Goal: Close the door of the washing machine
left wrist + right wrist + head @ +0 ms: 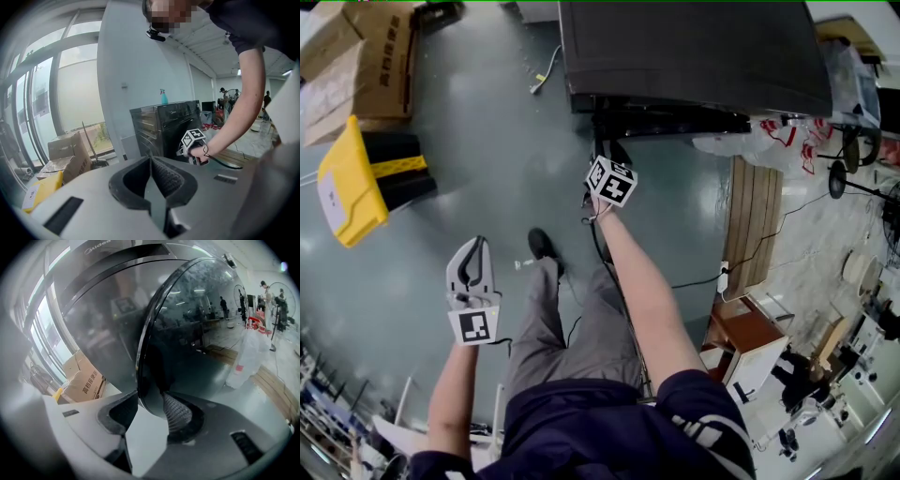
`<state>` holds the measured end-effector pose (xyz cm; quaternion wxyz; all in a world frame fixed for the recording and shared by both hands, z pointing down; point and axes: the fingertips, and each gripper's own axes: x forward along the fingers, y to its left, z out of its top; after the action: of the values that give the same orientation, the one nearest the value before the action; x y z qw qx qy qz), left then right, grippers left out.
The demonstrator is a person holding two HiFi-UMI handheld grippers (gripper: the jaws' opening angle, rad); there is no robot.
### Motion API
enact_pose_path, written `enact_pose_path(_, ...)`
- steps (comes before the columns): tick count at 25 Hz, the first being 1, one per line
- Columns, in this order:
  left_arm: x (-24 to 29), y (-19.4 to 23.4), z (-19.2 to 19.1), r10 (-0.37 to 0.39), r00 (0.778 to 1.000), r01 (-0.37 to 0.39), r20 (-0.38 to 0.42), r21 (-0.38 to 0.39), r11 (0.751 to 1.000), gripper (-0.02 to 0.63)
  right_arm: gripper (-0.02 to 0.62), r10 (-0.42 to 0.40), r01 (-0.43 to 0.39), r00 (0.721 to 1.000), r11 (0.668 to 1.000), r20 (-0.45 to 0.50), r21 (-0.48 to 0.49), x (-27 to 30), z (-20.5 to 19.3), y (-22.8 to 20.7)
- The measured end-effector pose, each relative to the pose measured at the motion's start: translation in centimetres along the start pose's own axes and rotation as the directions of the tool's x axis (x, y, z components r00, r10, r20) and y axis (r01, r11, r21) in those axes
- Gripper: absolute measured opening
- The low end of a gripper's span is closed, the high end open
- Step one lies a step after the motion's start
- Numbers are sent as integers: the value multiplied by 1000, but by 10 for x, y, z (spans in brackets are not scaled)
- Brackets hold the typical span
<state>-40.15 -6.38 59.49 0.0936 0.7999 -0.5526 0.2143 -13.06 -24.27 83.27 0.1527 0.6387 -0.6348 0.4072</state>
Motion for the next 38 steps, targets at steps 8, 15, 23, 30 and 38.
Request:
enact_pose_path(8, 4, -1, -3, -4, 1000, 4, -3, 0, 1000, 34, 187, -19, 19, 1000, 1000, -16, 9, 1, 0, 0)
enact_pose_path(15, 4, -4, -11, -5, 1000, 5, -18, -5, 1000, 34, 190, -31, 29, 998, 999, -61, -21, 12, 3, 3)
enact_pose_path(23, 4, -5, -11, -2, 1000, 2, -16, -6, 1000, 34, 181, 26, -32, 999, 985, -37, -169, 8, 2, 7)
enact_pose_path(30, -3, -11, -6, -4, 1000, 4, -4, -3, 1000, 34, 137, 59, -64, 998, 958, -26, -278, -9, -2, 8)
enact_pose_path(38, -5, -11, 2, 1, 1000, -1, -1, 11, 1000, 34, 86, 113, -96, 993, 922, 25, -374, -30, 4, 15)
